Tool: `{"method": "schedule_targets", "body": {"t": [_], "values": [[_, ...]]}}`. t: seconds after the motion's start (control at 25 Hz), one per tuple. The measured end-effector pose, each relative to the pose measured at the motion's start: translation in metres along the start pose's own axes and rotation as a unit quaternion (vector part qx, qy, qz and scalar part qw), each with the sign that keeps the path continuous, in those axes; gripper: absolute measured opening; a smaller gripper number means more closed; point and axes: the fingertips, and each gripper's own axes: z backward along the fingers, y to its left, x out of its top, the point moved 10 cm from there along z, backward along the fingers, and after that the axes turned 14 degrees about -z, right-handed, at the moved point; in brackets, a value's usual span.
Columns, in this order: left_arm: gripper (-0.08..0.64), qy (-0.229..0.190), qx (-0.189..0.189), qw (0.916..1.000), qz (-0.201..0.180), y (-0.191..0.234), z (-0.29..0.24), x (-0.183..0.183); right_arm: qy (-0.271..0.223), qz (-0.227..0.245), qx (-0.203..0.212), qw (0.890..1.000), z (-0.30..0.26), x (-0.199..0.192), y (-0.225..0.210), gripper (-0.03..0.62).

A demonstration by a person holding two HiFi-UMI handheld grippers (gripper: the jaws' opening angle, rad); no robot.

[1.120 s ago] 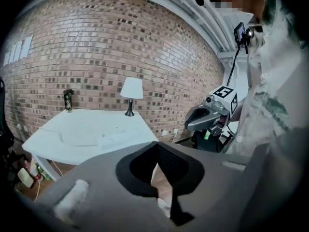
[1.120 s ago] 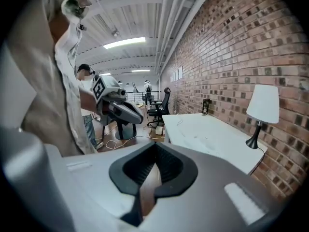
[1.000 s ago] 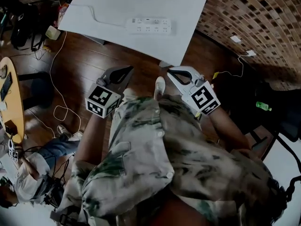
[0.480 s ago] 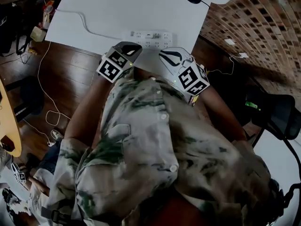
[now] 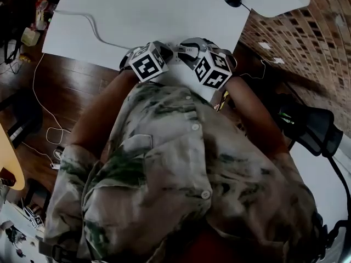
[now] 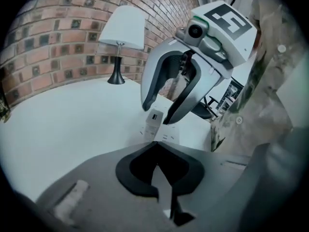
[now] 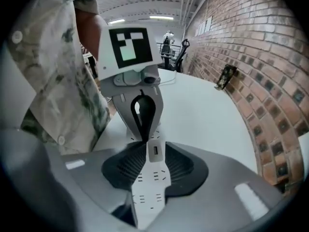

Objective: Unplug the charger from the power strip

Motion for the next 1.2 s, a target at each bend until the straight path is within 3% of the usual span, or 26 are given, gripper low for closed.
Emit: {"method": "schedule_targets", "body": {"t": [0.16, 0.6, 1.0, 1.2], "values": [[0.000, 0.000, -0.019, 0.9998, -0.003, 0.002, -0.002, 0.002, 0.056, 0.019, 0.035, 0.998, -0.020, 0.000, -0.004, 0.126], [-0.003, 0.010, -0.045, 0.9989, 0.009, 0.005, -0.005, 0.006, 0.129, 0.057, 0.072, 0.987, -0.034, 0.003, -0.005, 0.106], [-0.005, 0.018, -0.069, 0.9968, 0.035, 0.009, -0.008, 0.008, 0.156, 0.061, 0.068, 0.984, -0.030, 0.008, -0.008, 0.103], [-0.005, 0.024, -0.071, 0.9967, 0.031, 0.014, -0.008, 0.009, 0.109, 0.033, 0.041, 0.993, 0.017, 0.050, -0.024, 0.103]]}}
